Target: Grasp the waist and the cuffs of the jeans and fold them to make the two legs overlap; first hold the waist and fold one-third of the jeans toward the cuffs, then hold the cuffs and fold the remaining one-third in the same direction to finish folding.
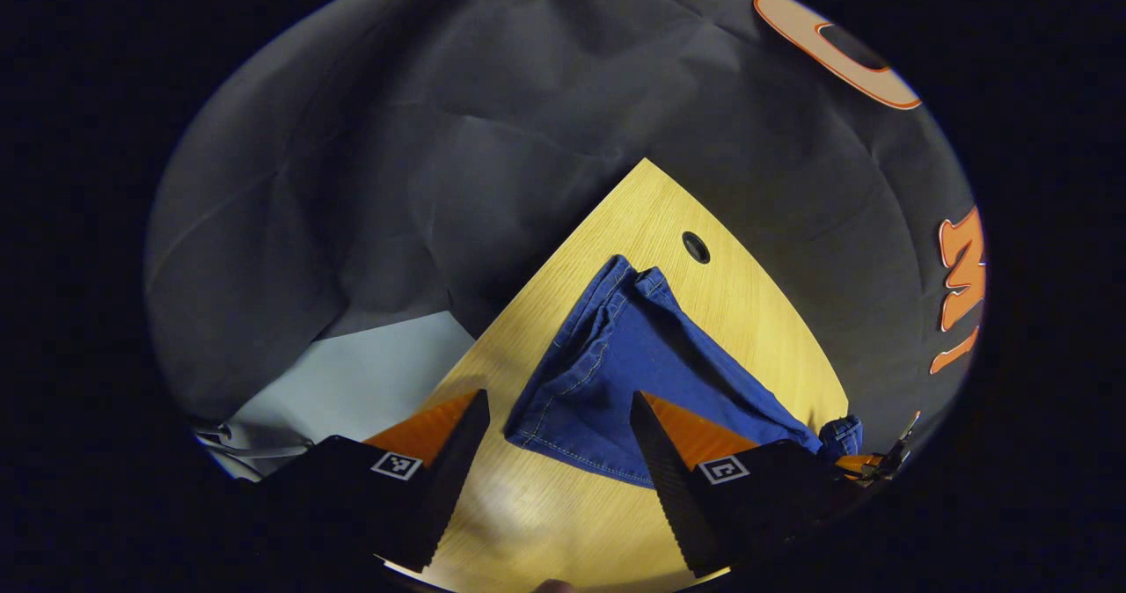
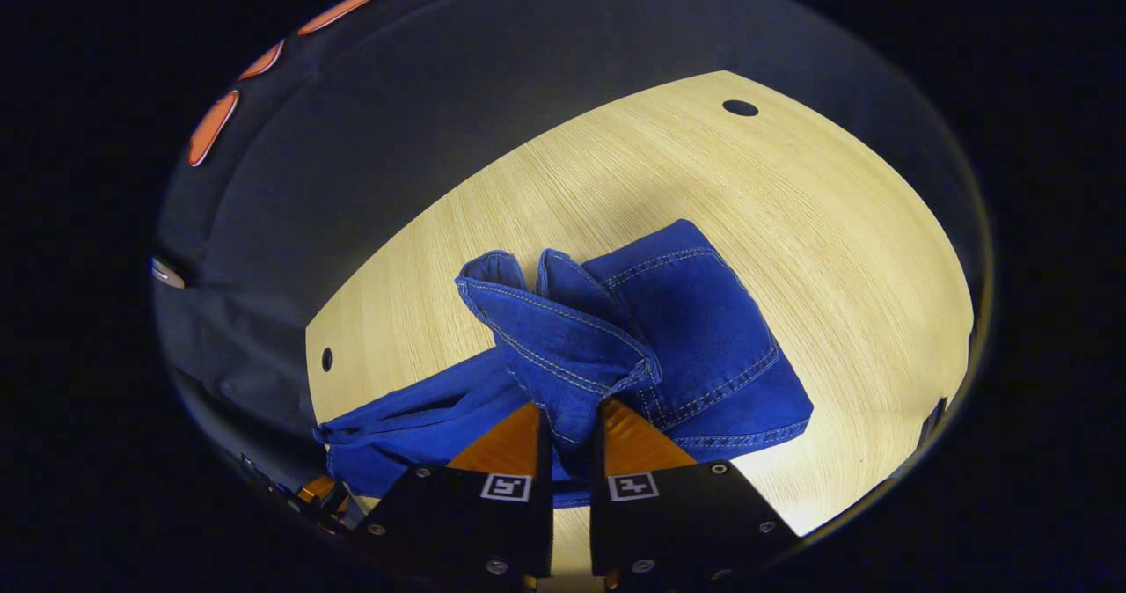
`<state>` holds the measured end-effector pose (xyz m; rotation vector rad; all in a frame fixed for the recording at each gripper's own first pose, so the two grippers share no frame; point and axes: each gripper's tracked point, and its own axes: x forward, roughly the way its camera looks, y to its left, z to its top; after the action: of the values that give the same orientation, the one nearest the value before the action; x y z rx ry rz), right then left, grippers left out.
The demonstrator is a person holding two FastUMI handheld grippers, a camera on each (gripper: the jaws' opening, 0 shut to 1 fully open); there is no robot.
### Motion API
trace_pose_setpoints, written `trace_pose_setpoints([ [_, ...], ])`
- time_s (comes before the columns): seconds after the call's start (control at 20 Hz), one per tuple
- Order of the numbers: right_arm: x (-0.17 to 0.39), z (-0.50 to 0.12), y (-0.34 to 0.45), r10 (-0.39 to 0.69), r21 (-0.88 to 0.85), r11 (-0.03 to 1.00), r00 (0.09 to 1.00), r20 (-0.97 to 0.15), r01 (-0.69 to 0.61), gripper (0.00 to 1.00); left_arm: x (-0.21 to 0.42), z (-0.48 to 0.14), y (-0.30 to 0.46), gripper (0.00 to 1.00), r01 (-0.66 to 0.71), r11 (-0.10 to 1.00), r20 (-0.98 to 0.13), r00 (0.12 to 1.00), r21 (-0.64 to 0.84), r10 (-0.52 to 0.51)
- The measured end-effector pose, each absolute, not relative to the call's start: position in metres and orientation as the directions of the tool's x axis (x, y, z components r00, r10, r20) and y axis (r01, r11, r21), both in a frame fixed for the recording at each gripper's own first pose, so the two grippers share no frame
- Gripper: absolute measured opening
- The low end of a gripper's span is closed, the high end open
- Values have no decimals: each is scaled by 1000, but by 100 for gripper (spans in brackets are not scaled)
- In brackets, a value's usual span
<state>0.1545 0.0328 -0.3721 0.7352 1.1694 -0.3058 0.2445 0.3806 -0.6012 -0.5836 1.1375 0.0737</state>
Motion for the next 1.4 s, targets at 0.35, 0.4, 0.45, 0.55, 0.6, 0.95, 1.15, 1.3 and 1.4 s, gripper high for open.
trace_pose_setpoints([
  [0.35, 152, -374, 36, 157, 354, 781, 386, -909, 515, 18, 245, -602, 385, 98, -369, 833, -866, 443, -412, -232],
  [0.4, 155, -374, 35, 155, 358, 779, 396, -905, 514, 17, 245, -602, 385, 98, -371, 831, -865, 444, -414, -233],
  [0.45, 153, -375, 35, 153, 358, 772, 392, -907, 526, 18, 244, -601, 385, 98, -372, 830, -864, 448, -415, -231],
  [0.55, 153, -374, 33, 143, 353, 778, 401, -905, 520, 18, 245, -601, 385, 98, -368, 832, -862, 453, -414, -229],
  [0.6, 146, -376, 31, 155, 343, 783, 371, -916, 519, 18, 246, -601, 384, 98, -365, 832, -860, 455, -418, -232],
  [0.95, 142, -380, 39, 230, 386, 778, 347, -909, 495, 18, 239, -600, 387, 98, -382, 824, -860, 457, -418, -225],
  [1.15, 139, -388, 55, 321, 455, 745, 336, -886, 487, 18, 239, -601, 386, 98, -383, 824, -861, 455, -418, -226],
  [1.3, 120, -393, 72, 414, 496, 746, 274, -868, 443, 66, 237, -601, 384, 98, -387, 823, -864, 451, -416, -224],
  [1.4, 128, -395, 74, 404, 501, 750, 301, -864, 432, 81, 236, -601, 384, 98, -385, 824, -863, 452, -415, -224],
])
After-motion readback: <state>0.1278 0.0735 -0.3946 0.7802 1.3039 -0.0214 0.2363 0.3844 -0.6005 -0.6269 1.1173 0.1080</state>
